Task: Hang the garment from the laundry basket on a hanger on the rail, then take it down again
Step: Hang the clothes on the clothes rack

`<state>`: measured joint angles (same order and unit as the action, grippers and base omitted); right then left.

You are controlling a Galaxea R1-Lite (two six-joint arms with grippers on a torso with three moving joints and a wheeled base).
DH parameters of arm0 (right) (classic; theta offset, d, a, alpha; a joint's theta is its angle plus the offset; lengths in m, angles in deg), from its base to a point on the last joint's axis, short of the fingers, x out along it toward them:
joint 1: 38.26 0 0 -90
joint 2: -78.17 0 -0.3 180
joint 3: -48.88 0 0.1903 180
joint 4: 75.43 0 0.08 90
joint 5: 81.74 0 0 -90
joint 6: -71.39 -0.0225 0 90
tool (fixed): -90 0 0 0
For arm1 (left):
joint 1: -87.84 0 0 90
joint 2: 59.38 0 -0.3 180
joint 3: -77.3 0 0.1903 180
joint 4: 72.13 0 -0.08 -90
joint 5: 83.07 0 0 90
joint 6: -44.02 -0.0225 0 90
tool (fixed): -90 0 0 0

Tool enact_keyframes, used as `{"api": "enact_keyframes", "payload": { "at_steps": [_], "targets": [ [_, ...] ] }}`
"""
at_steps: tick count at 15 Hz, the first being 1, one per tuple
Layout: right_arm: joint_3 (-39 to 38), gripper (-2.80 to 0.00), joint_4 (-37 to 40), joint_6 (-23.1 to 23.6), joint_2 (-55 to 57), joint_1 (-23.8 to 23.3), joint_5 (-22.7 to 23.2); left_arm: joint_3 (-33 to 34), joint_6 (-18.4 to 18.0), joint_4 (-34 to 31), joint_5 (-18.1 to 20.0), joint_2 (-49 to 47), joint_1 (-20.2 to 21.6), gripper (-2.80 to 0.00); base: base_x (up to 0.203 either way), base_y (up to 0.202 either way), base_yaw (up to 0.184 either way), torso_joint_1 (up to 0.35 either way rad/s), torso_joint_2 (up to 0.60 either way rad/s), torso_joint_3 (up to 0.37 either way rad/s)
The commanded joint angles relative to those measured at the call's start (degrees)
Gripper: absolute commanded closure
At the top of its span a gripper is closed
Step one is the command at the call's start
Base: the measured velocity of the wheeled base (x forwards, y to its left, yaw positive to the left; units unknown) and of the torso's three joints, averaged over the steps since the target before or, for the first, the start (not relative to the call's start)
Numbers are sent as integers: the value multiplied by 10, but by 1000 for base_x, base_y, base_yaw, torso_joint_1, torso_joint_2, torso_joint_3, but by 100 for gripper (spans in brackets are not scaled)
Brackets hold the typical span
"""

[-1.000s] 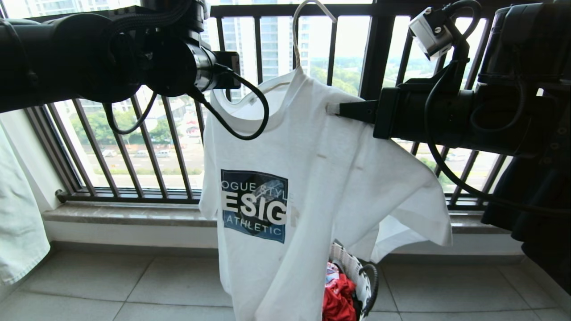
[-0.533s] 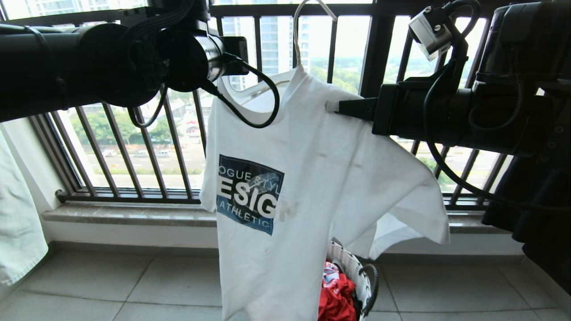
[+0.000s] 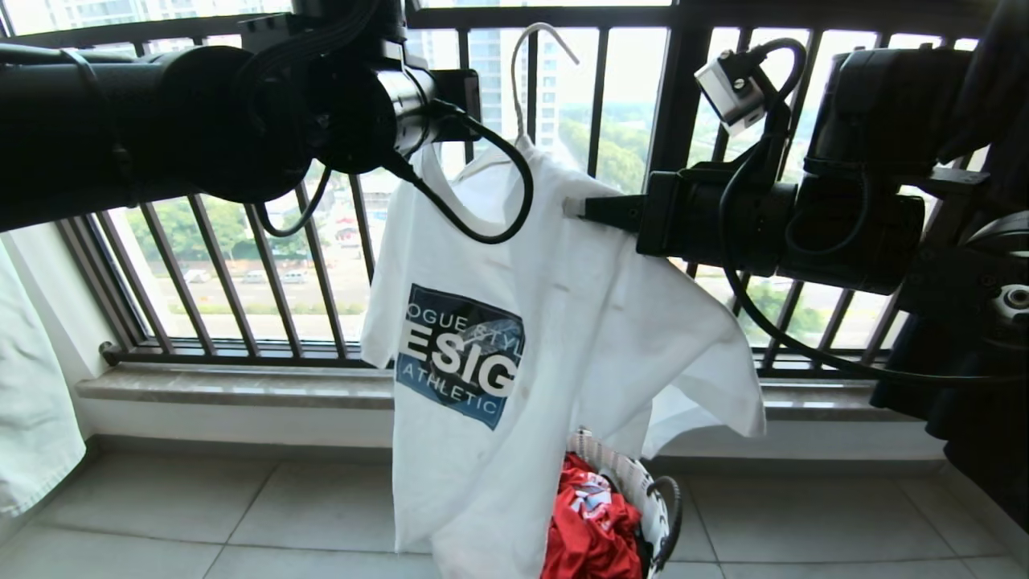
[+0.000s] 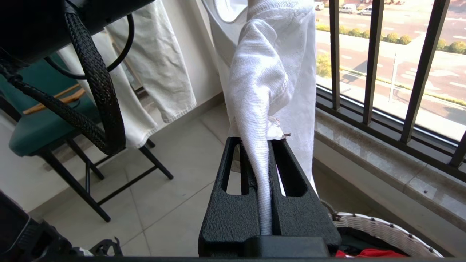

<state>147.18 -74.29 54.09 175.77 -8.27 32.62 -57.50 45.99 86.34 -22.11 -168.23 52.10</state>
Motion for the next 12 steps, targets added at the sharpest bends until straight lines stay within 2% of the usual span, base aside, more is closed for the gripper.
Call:
{"api": "enact_keyframes", "payload": {
  "at_steps": [1, 5, 10, 12],
  "targets": [
    [-1, 0, -1, 0, 7, 4, 7, -4, -3, 17, 8, 21, 8, 0, 0, 0, 0, 0, 0, 0],
    [-5, 0, 0, -1, 3, 9, 9, -4, -3, 43, 12, 38, 24, 0, 0, 0, 0, 0, 0, 0],
    [-8, 0, 0, -5, -11, 13, 12, -3, 0, 43, 13, 8, 22, 0, 0, 0, 0, 0, 0, 0],
    [-8, 0, -1, -24, -14, 13, 14, -3, 0, 44, 14, -7, 16, 0, 0, 0, 0, 0, 0, 0]
  ]
}}
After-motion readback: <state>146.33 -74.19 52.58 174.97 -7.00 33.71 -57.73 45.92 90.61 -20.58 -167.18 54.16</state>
